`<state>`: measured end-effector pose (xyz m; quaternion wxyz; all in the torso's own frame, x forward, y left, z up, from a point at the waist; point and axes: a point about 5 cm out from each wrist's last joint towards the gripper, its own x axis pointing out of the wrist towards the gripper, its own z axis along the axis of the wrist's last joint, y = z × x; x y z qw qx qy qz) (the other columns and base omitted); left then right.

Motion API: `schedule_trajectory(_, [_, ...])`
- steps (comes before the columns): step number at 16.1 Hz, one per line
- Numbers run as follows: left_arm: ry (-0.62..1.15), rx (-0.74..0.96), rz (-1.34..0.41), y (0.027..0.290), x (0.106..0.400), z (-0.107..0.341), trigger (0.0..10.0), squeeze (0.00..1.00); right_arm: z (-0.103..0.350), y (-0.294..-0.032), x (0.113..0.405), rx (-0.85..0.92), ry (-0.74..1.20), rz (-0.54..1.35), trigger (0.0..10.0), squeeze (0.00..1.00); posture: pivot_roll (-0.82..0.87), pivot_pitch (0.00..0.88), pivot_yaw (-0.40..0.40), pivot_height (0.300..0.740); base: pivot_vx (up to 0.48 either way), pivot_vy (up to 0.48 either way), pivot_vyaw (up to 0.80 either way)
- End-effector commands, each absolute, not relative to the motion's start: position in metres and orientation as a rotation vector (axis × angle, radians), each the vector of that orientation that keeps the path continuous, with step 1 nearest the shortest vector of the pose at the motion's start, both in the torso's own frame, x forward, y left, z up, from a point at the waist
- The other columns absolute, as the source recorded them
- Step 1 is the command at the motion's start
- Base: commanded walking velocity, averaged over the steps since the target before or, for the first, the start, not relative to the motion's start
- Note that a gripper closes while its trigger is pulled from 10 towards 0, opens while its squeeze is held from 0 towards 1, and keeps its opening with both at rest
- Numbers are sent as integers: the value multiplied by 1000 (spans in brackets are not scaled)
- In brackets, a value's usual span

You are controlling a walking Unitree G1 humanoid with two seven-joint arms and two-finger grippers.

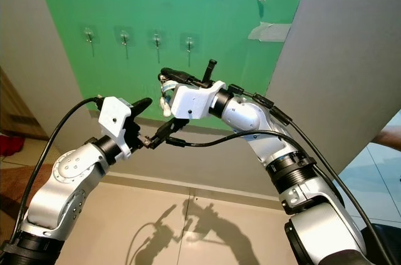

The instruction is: Hang keys on a hook

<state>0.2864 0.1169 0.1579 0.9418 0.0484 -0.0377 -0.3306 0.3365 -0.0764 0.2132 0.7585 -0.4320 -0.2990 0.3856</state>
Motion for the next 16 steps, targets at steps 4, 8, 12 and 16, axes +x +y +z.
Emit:
schedule_trajectory(4, [-89,111,-668,117,289,161,10000,0,213,-79,333,-932,-628,860,0,0,-65,0,15,740,0,0,0])
schedule_trajectory(8, [-99,97,-674,116,289,164,9255,0,210,-80,333,-938,-614,861,0,0,-64,0,14,740,0,0,0])
schedule_trajectory(12, [-106,78,-676,116,290,166,0,0,209,-79,333,-938,-606,864,0,0,-61,0,14,740,0,0,0])
schedule_trajectory(16, [-117,77,-686,115,291,168,0,0,209,-77,333,-939,-610,866,0,0,-60,0,17,740,0,0,0])
